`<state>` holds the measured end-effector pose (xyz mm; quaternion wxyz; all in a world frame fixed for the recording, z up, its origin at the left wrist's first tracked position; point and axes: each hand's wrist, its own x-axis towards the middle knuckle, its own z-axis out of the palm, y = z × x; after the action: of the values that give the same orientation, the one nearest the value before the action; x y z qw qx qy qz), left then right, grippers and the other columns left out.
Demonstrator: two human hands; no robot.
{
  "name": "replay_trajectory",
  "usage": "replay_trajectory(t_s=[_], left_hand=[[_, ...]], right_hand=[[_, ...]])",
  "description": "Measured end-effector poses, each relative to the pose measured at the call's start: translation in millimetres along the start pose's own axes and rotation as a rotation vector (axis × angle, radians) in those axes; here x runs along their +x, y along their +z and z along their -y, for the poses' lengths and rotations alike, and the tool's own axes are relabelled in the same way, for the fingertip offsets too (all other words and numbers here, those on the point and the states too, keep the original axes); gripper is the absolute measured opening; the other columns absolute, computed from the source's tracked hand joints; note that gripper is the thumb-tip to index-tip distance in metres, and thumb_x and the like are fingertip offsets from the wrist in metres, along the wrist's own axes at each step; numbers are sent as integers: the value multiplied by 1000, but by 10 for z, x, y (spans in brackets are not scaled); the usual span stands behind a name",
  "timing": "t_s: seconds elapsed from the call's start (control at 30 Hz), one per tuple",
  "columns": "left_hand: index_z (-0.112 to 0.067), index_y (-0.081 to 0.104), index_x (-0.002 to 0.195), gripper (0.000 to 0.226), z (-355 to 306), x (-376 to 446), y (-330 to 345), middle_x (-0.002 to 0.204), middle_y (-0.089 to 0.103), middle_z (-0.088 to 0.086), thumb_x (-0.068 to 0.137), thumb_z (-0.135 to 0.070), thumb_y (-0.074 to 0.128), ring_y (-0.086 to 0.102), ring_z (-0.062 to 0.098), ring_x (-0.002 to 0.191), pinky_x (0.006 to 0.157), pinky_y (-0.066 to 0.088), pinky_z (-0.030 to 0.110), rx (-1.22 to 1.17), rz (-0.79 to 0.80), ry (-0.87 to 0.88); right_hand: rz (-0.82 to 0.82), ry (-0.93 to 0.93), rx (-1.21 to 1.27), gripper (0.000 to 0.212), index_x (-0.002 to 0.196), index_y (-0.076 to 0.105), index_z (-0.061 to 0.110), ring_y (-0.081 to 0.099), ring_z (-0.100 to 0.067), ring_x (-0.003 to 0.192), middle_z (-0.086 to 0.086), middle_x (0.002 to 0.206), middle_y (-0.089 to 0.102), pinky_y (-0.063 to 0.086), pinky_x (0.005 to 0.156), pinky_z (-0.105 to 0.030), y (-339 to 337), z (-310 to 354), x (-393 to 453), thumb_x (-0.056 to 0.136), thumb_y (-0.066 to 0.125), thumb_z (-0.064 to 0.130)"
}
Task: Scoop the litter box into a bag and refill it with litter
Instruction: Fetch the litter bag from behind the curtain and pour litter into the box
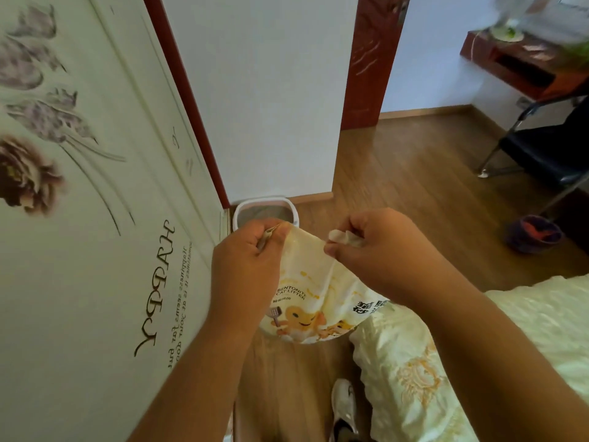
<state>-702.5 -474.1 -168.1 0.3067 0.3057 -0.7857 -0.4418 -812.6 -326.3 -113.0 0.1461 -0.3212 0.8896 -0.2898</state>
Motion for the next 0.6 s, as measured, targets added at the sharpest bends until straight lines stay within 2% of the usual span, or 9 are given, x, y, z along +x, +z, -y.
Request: replay_trajectory(t_s=[0.1,0.23,0.37,0.47,0.6], left_hand=[[-44,68,86,15,62,295,116,78,70,-18,98,-36,66,65,-2,79,66,57,27,21,-32,-27],[-48,65,80,21,101,664,286,85,68,-27,98,-37,65,64,-3,81,67,58,28,60,-66,-84],[-42,69,89,10,155,1040,472,78,70,-20,98,-39,65,64,-4,80,69,60,35,90,-144,-137],[-43,69,87,12,227,1244,560,84,69,-27,98,-39,65,65,-2,78,70,61,38,80,-183,-178],[-42,71,89,10,350,1512,650,80,70,-26,97,-40,65,65,-5,78,73,61,36,79,-182,-231]], right_hand=[[34,-36,-17,24,90,73,14,56,-6,62,5,74,66,38,51,-17,-6,-49,435,93,69,38],[106,-92,-38,23,88,71,17,61,-10,67,2,76,67,46,55,-25,-61,-109,977,93,69,39],[167,-164,-40,22,79,66,22,54,-5,58,7,69,62,33,49,-18,-113,-144,1528,92,69,39],[209,-202,-73,23,79,64,21,57,-9,64,5,73,64,37,52,-23,-103,-134,1866,92,69,39],[223,-206,-107,22,83,65,19,57,-9,67,5,75,63,41,53,-24,-47,-141,2256,91,69,39]])
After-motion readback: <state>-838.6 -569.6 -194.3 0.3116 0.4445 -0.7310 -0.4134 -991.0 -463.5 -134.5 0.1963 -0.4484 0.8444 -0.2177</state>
